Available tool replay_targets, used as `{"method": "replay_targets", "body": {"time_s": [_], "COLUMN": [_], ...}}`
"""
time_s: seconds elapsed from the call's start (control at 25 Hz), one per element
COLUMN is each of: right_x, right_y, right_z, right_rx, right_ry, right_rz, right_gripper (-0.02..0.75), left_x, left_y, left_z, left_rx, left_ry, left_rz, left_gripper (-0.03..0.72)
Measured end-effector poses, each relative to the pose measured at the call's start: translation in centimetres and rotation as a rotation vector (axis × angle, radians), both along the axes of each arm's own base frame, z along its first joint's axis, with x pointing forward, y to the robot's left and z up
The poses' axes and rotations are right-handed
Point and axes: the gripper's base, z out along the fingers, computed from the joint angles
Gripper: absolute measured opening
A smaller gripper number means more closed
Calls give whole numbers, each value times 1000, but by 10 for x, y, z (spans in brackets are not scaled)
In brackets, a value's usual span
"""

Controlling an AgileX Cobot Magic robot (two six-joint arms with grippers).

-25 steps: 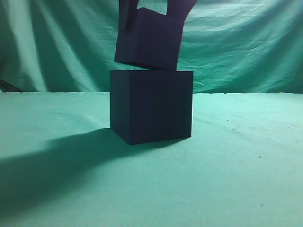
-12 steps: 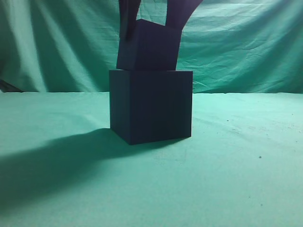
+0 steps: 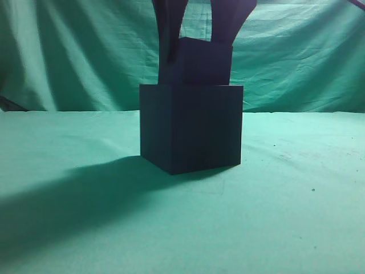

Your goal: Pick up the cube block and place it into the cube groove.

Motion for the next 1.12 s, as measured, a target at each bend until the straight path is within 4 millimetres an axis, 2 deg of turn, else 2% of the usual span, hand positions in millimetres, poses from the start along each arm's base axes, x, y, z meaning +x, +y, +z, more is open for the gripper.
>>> {"method": "replay_targets", "body": {"time_s": [0.24,0.32,0.4,0.44,0.56,0.64,0.8,0.84,0.92,1.04,1.12], "right_x": [0,0,1,1,4,8,3,-1,-15,-43,-66], "right_y": [0,0,-1,-1,1,4,-2,-6,-19,-45,-66], "right_z": [0,0,1,5,27,47,85,94,116,146,158], "right_rx": [-2,-4,-9,-15,-7,27,92,106,142,195,221], "right_ry": [-2,-4,-5,-5,-22,-73,-159,-173,-216,-269,-288], "right_rz": [-2,-1,0,0,-2,-2,-3,-4,-5,-12,-28], "right_gripper": [429,547,626,645,630,507,135,80,0,0,0], "left_x": [0,0,0,0,0,0,0,0,0,0,0], "left_y": [0,0,0,0,0,0,0,0,0,0,0], "left_z": [0,0,0,0,0,0,0,0,0,0,0], "left_rx": [0,0,0,0,0,0,0,0,0,0,0], "left_ry": [0,0,0,0,0,0,0,0,0,0,0], "left_rz": [0,0,0,0,0,0,0,0,0,0,0], "left_gripper": [0,0,0,0,0,0,0,0,0,0,0]}}
